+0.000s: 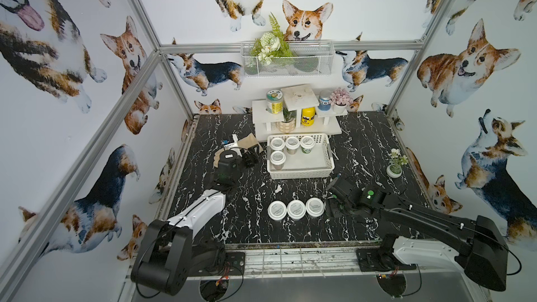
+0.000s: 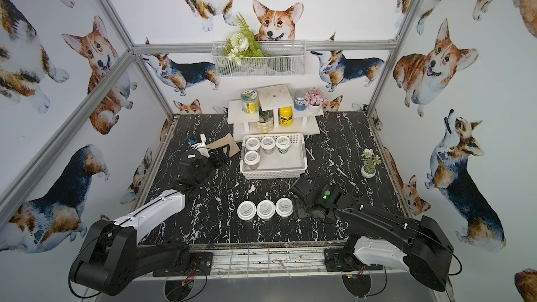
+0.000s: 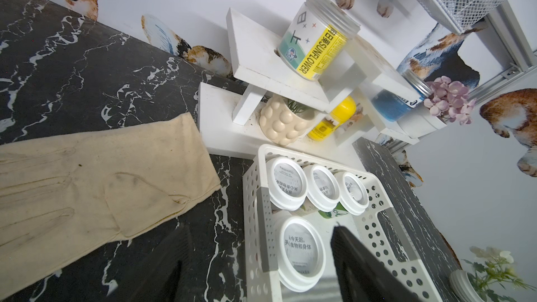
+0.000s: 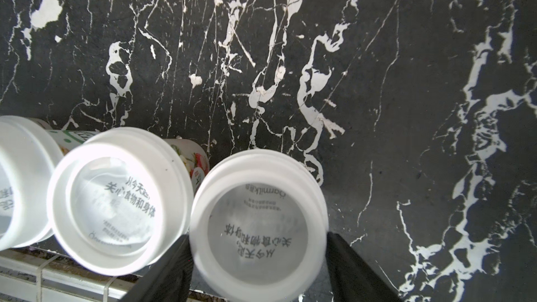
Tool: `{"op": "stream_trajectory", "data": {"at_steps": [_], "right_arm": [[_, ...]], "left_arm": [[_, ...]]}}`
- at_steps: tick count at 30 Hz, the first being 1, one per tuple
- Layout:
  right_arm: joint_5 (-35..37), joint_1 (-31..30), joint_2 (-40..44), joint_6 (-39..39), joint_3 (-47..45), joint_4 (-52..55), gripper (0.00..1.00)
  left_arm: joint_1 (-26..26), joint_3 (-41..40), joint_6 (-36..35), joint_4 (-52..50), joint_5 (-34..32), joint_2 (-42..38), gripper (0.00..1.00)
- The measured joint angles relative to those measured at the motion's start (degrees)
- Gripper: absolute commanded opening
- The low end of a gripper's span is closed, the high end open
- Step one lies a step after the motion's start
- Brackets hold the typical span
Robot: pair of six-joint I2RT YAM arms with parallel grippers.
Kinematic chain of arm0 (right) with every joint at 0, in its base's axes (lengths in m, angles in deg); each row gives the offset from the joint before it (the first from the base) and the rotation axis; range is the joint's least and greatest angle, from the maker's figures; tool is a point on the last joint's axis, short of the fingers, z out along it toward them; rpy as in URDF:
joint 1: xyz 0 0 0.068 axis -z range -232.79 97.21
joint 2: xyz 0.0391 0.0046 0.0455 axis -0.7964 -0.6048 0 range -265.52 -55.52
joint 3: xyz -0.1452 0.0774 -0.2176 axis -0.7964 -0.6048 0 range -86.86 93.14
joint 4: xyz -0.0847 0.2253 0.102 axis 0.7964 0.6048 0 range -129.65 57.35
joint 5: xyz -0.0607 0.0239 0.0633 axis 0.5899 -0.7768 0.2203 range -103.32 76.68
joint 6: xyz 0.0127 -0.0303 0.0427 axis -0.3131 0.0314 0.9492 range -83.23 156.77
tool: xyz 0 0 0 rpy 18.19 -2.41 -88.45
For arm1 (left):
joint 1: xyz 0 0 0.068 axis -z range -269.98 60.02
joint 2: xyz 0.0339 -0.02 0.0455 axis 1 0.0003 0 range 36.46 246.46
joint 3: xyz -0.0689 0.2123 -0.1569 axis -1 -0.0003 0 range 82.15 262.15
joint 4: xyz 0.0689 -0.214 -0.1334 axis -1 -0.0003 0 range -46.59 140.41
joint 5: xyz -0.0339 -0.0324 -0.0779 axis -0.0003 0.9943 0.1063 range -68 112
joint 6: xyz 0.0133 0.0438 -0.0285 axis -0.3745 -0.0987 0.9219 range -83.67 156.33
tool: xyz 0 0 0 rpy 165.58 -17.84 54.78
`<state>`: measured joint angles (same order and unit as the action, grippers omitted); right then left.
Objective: Put the yogurt in the basket
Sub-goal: Pick up the yogurt from the center of the board.
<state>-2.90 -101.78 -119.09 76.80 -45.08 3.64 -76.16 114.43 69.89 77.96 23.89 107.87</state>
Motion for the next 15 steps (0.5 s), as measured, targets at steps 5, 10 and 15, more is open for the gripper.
{"op": "stream_trajectory", "data": {"at_steps": [5,10,15], "right_arm": [[1.1,0.0,0.0,-0.1,-0.1,0.0,0.75],[1.9,0.3,0.0,-0.1,-0.3,-0.2,0.77],[2.4,0.7,-0.1,-0.1,-0.1,0.0,0.80]], "left_arm": [[0.0,0.0,0.0,0.0,0.0,0.0,0.81],[0.0,0.0,0.0,0.0,0.0,0.0,0.81],[0.0,0.0,0.0,0.0,0.0,0.0,0.81]]}}
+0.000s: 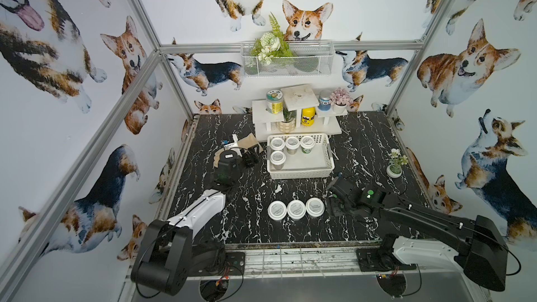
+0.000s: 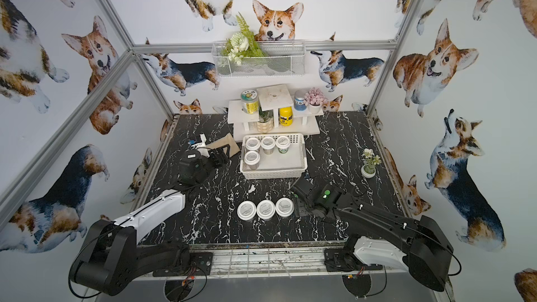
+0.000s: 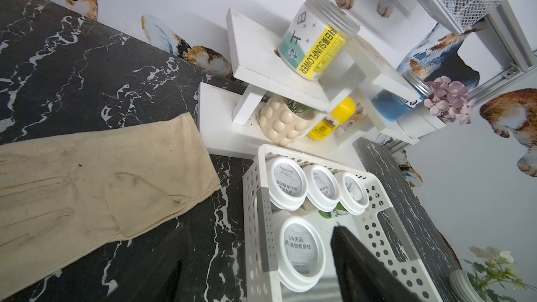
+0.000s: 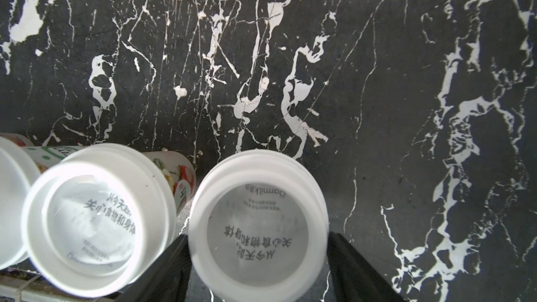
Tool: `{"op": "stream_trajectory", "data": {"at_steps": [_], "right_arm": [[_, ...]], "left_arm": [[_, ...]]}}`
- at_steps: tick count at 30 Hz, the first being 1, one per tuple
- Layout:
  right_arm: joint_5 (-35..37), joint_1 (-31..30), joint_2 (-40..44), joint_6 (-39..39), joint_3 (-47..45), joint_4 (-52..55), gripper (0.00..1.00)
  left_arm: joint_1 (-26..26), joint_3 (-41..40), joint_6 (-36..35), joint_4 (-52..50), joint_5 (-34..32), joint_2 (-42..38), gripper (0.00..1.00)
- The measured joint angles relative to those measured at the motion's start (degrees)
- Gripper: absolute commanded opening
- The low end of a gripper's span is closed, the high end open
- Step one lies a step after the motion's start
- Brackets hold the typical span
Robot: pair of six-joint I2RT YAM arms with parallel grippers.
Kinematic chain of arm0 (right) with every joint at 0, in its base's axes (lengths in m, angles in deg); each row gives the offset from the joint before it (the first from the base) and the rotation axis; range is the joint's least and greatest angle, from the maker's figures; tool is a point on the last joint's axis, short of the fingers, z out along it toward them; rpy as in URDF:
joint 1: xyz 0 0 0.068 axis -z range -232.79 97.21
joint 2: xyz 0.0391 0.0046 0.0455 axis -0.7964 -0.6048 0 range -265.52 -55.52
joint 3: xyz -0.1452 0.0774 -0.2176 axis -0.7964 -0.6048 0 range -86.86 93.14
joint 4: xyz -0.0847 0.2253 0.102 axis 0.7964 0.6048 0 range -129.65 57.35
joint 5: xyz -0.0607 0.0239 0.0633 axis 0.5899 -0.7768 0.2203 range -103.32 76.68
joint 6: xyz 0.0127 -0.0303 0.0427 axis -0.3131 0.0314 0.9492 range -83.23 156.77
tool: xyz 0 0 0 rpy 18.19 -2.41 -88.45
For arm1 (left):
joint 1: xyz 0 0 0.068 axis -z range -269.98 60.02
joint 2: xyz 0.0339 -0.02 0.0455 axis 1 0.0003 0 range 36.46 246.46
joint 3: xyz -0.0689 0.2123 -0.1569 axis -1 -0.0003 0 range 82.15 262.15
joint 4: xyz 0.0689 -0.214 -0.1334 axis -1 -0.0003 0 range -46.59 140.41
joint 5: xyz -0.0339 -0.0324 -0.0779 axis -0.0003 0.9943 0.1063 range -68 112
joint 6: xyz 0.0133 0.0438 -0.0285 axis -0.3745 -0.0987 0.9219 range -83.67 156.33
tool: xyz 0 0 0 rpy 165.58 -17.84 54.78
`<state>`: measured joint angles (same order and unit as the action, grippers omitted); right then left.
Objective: Put the yogurt in the basket
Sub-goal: Pick up the yogurt from the center of the board.
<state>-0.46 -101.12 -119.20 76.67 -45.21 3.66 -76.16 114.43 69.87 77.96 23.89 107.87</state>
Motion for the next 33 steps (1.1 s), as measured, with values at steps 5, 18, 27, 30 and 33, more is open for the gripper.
{"op": "stream_trajectory", "data": {"at_steps": [5,18,27,30,33], "right_arm": [[0.8,0.0,-0.1,0.0,1.2,0.7,0.81],[1.7,0.1,-2.7,-0.2,2.0,1.1,0.76],[1.9,0.3,-2.7,-0.7,4.2,2.1,0.71],[2.1,0.3,-2.7,-1.1,5.4,2.6,0.70],[2.1,0.3,-2.7,-1.1,6.4,3.7,0.69]], "left_arm": [[0.0,0.0,0.0,0.0,0.0,0.0,0.81],[0.0,0.0,0.0,0.0,0.0,0.0,0.81],[0.0,0.0,0.0,0.0,0.0,0.0,0.81],[0.0,0.0,0.0,0.0,0.0,0.0,0.81],[0.0,0.0,0.0,0.0,0.0,0.0,0.81]]}}
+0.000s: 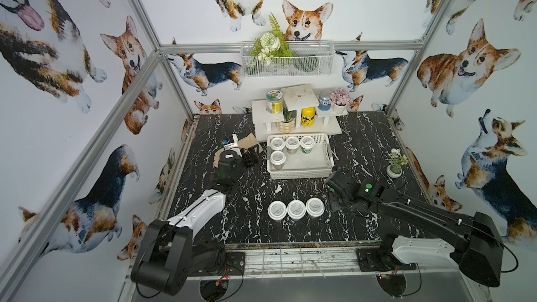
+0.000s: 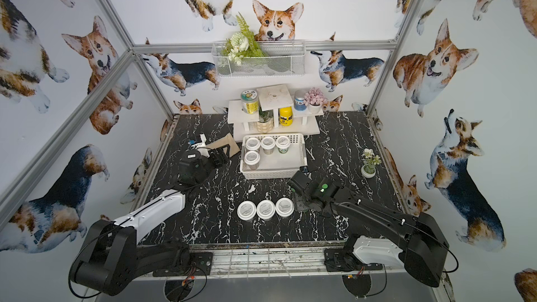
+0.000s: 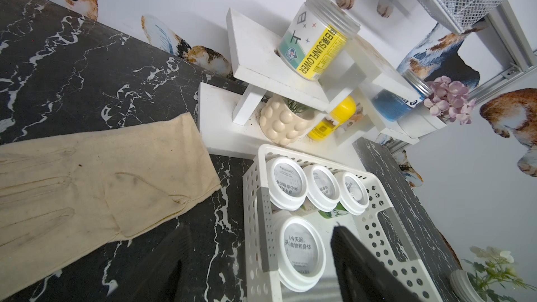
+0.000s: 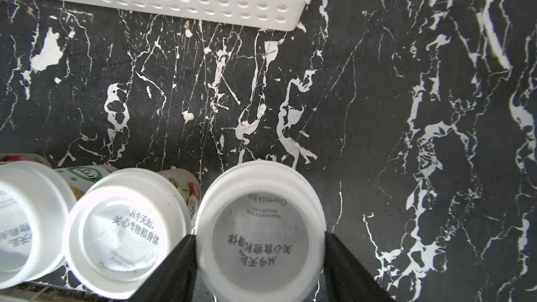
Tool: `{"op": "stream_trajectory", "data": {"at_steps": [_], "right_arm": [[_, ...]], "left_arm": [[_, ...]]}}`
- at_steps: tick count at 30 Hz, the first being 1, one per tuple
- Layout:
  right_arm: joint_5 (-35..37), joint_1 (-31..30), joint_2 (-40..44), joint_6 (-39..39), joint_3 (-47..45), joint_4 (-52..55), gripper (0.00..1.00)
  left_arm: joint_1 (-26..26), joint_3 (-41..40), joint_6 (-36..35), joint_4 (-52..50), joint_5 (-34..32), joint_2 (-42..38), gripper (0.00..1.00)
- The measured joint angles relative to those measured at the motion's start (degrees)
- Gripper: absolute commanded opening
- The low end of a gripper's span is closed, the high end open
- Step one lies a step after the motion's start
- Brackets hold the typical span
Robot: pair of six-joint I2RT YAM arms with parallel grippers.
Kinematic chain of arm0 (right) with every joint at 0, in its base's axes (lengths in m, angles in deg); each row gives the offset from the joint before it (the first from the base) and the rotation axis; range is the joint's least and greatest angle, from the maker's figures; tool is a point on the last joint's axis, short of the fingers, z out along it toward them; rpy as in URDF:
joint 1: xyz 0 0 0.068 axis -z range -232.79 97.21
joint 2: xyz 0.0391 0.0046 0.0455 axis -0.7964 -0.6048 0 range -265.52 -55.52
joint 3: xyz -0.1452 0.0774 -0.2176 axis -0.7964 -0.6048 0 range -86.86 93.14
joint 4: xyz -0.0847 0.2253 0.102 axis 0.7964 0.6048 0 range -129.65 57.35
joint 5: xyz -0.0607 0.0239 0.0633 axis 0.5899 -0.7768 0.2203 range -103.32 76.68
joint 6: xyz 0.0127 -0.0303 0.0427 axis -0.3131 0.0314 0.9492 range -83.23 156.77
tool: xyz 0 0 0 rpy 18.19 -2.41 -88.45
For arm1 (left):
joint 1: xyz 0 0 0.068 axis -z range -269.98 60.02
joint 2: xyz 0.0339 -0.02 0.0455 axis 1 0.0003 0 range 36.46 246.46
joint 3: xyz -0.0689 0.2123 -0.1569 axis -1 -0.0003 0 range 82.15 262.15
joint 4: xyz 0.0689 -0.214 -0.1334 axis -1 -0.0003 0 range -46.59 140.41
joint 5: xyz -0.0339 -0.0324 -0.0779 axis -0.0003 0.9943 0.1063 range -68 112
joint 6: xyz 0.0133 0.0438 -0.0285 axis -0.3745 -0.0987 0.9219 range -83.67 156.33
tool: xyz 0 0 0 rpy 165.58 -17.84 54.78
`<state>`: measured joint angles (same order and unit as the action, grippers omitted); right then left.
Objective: Put the yogurt in the basket
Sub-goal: Pick up the yogurt from the center of the board, then place the yogurt in the basket.
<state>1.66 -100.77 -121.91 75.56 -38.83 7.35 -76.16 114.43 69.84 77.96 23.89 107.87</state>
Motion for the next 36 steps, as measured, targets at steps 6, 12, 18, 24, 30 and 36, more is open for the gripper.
{"op": "stream_trajectory", "data": {"at_steps": [6,12,18,24,30,36], "right_arm": [[0.0,0.0,0.0,-0.2,3.5,2.1,0.69],[0.0,0.5,-2.1,-1.2,9.5,3.8,0.68],[-0.1,1.7,-5.9,-3.2,16.0,4.5,0.67],[-0.3,3.1,-10.6,-5.2,22.1,5.1,0.67],[-1.6,4.2,-15.9,-7.6,28.6,5.5,0.67],[-2.4,4.2,-21.5,-9.3,36.1,5.5,0.67]], "left_arm": [[0.0,0.0,0.0,0.0,0.0,0.0,0.81],[0.0,0.0,0.0,0.0,0.0,0.0,0.81],[0.0,0.0,0.0,0.0,0.0,0.0,0.81],[0.0,0.0,0.0,0.0,0.0,0.0,0.81],[0.0,-0.1,0.0,0.0,0.0,-0.1,0.81],[-0.2,-0.1,0.0,0.0,0.0,-0.1,0.81]]}}
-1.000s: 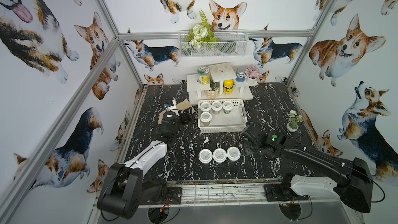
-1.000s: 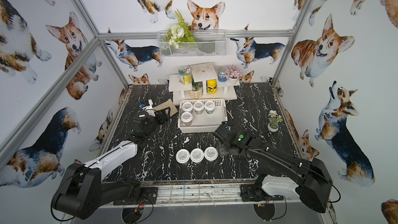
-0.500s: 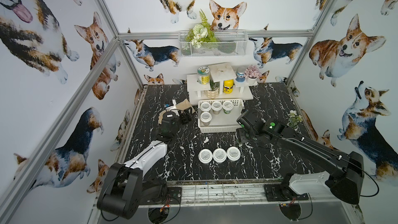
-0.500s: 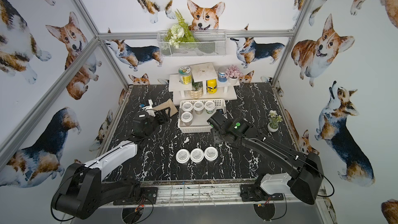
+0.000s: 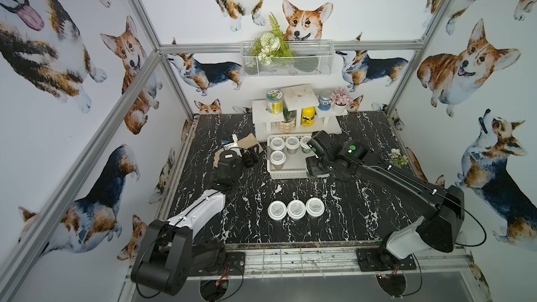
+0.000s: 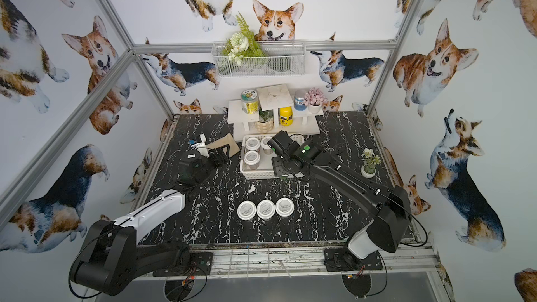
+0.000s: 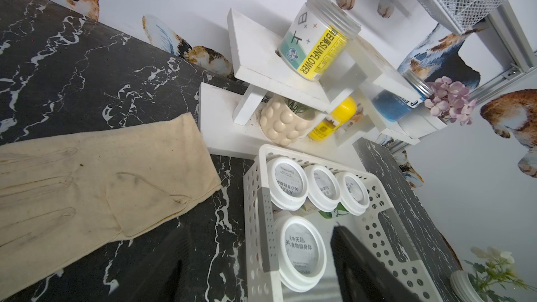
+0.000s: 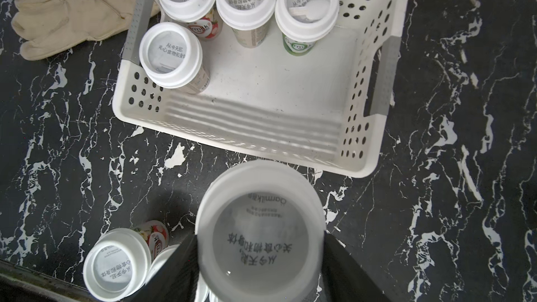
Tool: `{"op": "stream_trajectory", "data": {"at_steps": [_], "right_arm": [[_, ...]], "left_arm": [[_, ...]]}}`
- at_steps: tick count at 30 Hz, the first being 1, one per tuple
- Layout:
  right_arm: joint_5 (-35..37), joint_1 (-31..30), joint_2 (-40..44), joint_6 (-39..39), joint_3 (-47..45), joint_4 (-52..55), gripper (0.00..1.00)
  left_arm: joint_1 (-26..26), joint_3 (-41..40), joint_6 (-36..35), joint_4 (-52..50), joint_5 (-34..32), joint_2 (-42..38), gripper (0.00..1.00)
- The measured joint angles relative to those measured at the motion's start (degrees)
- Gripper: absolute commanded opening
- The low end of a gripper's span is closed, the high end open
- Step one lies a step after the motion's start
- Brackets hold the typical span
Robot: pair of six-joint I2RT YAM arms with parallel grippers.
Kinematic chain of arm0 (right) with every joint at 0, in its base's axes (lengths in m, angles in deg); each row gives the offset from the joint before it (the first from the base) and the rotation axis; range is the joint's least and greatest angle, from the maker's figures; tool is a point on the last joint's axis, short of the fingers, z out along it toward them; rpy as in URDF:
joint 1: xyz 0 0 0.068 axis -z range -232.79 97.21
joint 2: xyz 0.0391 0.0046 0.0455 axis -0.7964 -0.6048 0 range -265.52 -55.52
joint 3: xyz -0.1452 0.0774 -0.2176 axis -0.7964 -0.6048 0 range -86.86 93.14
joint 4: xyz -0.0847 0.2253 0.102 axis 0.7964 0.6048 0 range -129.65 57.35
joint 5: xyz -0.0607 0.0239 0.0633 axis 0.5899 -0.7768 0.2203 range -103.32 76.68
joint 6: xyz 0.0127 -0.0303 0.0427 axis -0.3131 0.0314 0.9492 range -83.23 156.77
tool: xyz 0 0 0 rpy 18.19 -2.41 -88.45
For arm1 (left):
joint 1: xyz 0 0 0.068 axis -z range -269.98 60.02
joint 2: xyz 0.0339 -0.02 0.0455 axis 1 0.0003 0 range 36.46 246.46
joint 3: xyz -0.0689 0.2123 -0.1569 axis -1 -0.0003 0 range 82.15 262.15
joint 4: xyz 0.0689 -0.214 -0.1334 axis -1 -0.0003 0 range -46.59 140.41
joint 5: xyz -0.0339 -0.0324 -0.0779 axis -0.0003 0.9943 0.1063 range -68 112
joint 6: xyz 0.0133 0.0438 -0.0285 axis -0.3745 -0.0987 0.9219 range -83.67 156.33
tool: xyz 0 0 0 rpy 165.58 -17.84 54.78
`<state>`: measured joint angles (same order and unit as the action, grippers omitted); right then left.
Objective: Put the yogurt in the basket
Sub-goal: Place the yogurt in the basket.
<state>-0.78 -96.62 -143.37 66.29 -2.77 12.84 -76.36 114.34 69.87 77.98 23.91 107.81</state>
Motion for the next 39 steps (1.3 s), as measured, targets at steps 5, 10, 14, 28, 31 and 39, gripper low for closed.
{"op": "stream_trajectory", "data": {"at_steps": [5,10,14,28,31,39], "right_arm": [[-0.7,0.5,-4.9,-1.4,4.3,-0.5,0.67],[-1.6,1.6,-9.4,-2.9,7.1,-1.1,0.67],[-1.7,2.3,-13.5,-4.5,12.2,-1.4,0.67],[-2.3,3.5,-23.1,-7.7,21.0,-2.0,0.66],[-2.7,3.8,-24.3,-8.0,21.0,-2.5,0.66],[-3.5,4.6,-27.0,-8.7,20.1,-4.1,0.65]], "left_arm": [[0.0,0.0,0.0,0.0,0.0,0.0,0.81],[0.0,0.0,0.0,0.0,0.0,0.0,0.81],[0.0,0.0,0.0,0.0,0.0,0.0,0.81],[-0.1,0.0,0.0,0.0,0.1,0.0,0.81],[-0.1,0.0,0.0,0.0,0.1,0.0,0.81],[-0.1,0.0,0.0,0.0,0.1,0.1,0.81]]}}
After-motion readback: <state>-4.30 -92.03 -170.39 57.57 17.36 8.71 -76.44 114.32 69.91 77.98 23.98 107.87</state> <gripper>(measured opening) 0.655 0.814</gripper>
